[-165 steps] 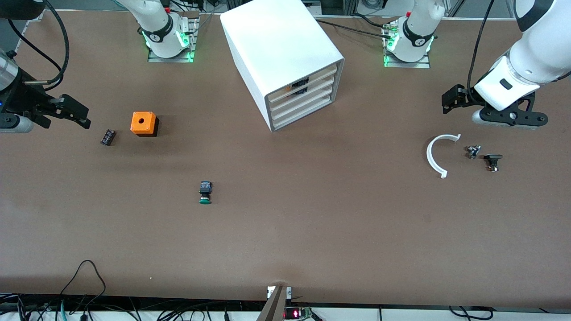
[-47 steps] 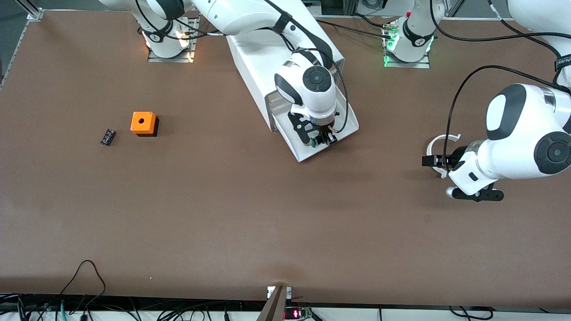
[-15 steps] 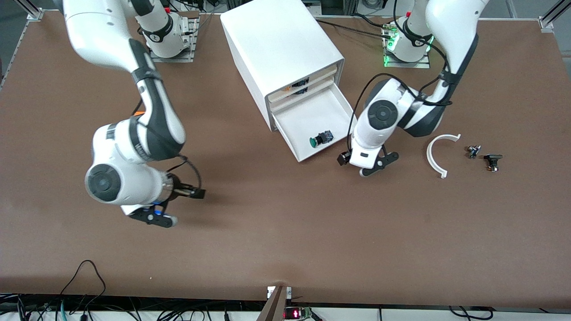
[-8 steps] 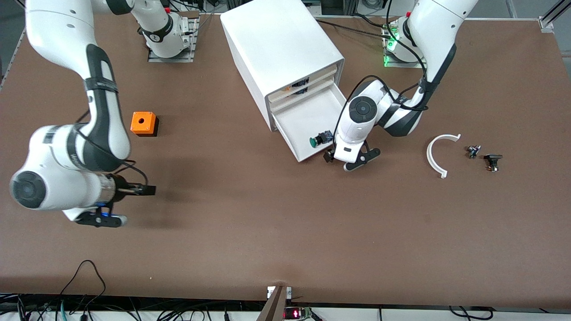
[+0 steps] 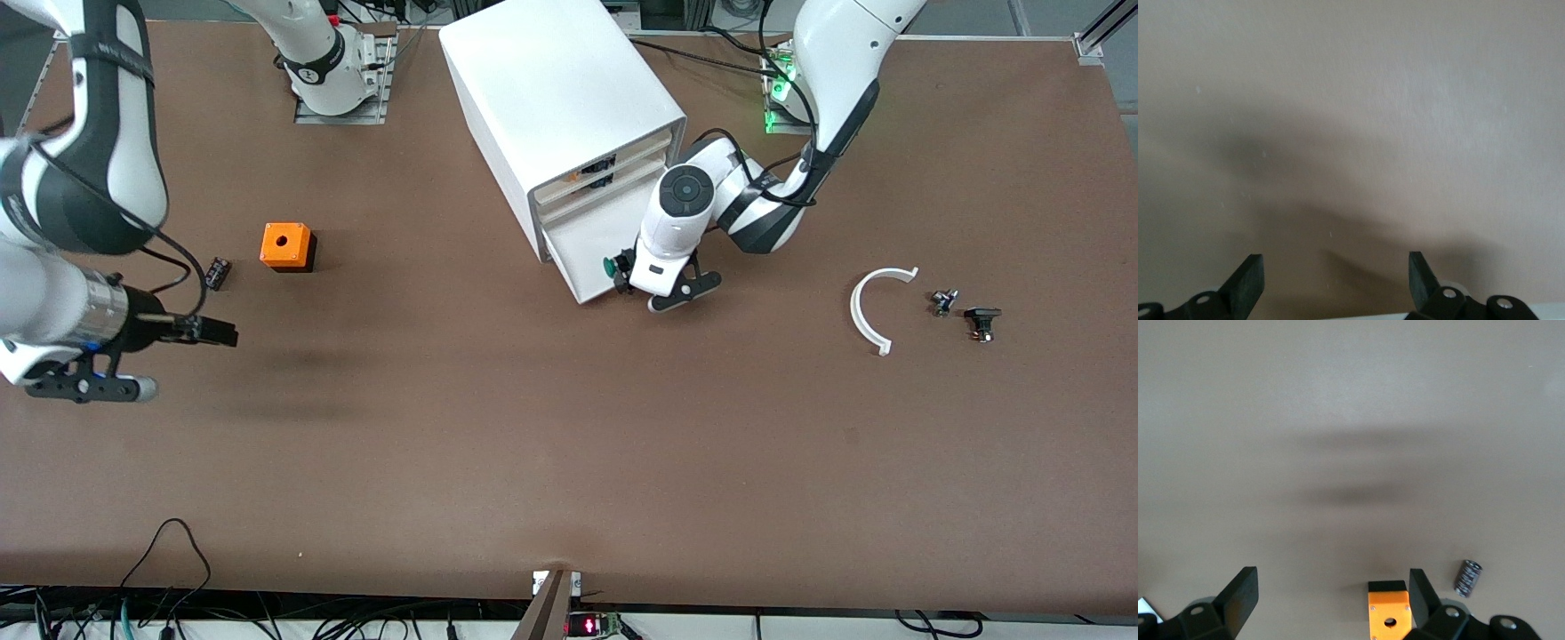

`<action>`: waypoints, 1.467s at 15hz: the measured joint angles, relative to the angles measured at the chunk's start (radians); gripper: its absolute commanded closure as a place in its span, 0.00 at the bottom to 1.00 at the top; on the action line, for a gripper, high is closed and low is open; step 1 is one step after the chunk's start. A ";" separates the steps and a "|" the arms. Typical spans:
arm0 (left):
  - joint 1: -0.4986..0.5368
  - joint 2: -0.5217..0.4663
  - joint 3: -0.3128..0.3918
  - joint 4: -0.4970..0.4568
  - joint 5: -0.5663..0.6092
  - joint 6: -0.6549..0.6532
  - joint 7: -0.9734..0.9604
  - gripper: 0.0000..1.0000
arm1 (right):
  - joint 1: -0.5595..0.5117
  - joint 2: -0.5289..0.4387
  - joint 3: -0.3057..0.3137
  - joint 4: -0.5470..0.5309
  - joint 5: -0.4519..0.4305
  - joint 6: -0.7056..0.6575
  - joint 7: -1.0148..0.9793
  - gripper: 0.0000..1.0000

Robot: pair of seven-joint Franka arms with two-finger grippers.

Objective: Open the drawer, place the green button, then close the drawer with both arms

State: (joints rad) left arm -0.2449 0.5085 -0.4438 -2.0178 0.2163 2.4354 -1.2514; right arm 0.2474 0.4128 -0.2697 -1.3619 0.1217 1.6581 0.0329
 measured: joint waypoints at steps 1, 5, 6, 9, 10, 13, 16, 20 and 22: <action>0.001 0.000 -0.013 -0.004 0.000 0.000 -0.002 0.04 | 0.002 -0.031 0.000 -0.025 -0.008 0.003 0.000 0.00; 0.011 0.000 -0.072 -0.020 0.000 0.000 -0.020 0.02 | 0.017 -0.160 0.004 -0.161 -0.048 0.083 0.028 0.00; 0.019 0.000 -0.093 -0.023 0.000 0.000 -0.028 0.02 | 0.019 -0.193 0.010 -0.201 -0.062 0.113 0.040 0.00; 0.050 0.000 -0.151 -0.040 0.000 0.000 -0.039 0.01 | 0.022 -0.291 0.043 -0.334 -0.108 0.225 0.088 0.00; 0.055 0.000 -0.163 -0.046 0.000 0.000 -0.044 0.01 | 0.024 -0.320 0.053 -0.372 -0.120 0.252 0.098 0.00; 0.056 0.000 -0.185 -0.057 0.000 0.000 -0.065 0.01 | 0.028 -0.370 0.064 -0.410 -0.130 0.265 0.106 0.00; 0.055 0.000 -0.198 -0.064 0.000 0.000 -0.072 0.01 | 0.029 -0.391 0.066 -0.401 -0.130 0.241 0.106 0.00; 0.054 0.000 -0.212 -0.069 0.000 0.000 -0.075 0.01 | 0.029 -0.394 0.071 -0.399 -0.131 0.237 0.106 0.00; 0.053 0.000 -0.215 -0.071 0.000 -0.004 -0.075 0.01 | 0.021 -0.394 0.088 -0.399 -0.133 0.236 0.107 0.00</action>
State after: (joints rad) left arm -0.1919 0.5081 -0.6585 -2.0884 0.2163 2.4318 -1.3261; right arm 0.2682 0.0193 -0.1818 -1.7605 -0.0111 1.8940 0.1395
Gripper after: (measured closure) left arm 0.009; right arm 0.000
